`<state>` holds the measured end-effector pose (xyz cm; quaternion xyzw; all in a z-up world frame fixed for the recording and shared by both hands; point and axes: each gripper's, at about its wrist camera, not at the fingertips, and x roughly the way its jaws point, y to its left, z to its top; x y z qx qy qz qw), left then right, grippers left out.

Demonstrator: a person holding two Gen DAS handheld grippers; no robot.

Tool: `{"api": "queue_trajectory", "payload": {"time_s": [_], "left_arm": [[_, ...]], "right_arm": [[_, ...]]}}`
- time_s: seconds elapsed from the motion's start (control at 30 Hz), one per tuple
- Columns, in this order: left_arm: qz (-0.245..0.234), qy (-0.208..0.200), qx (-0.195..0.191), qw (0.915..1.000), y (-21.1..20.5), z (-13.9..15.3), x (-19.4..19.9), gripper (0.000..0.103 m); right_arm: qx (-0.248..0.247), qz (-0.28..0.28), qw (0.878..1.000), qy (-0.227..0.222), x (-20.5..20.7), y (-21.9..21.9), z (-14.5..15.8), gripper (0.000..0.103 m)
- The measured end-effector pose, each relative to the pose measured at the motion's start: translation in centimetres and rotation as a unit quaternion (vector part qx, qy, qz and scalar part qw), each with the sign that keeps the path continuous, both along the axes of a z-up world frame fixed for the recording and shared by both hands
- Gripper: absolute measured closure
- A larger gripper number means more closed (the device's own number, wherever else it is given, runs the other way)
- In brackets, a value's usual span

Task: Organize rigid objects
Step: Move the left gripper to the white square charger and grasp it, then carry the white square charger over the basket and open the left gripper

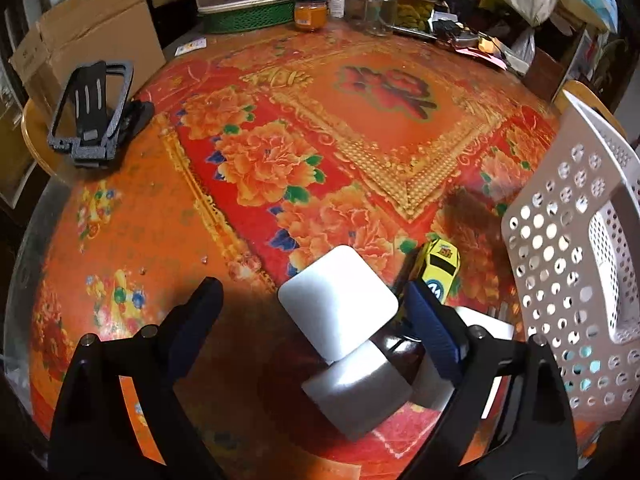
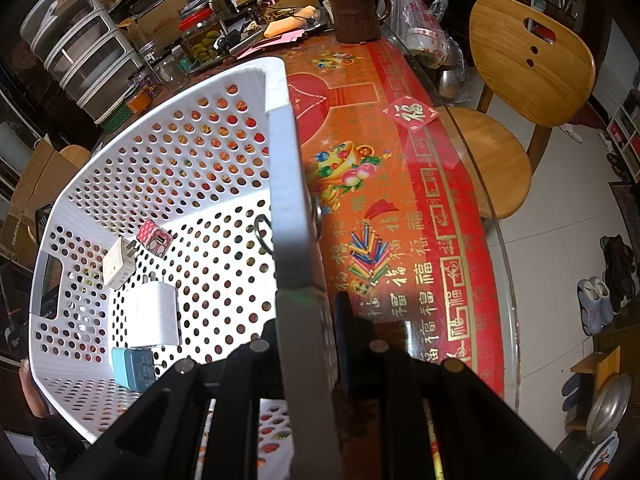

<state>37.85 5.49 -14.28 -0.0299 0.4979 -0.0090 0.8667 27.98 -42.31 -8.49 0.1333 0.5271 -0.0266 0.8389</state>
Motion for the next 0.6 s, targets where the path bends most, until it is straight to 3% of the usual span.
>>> {"api": "queue_trajectory", "payload": {"time_s": [0.17,0.23,0.3,0.37,0.6], "left_arm": [[0.002,0.020,0.002,0.9998,0.0,-1.3,0.4,0.031],[0.004,0.013,0.008,0.9999,-0.1,-1.4,0.2,0.034],[-0.002,0.006,0.016,0.9998,-0.5,-1.4,0.0,0.047],[0.003,-0.004,0.048,0.9988,-1.0,-1.1,-0.3,0.048],[0.003,-0.051,0.087,0.9949,-2.4,2.8,-1.2,0.048]], "right_arm": [[-0.001,0.001,1.000,0.001,0.1,0.0,0.0,0.089],[0.000,0.001,1.000,0.000,0.1,0.0,0.0,0.089],[0.000,0.002,1.000,0.000,0.1,0.0,0.0,0.089],[-0.001,0.002,1.000,0.001,0.1,0.0,0.0,0.089],[-0.003,0.002,1.000,0.001,0.1,0.0,0.1,0.089]]}}
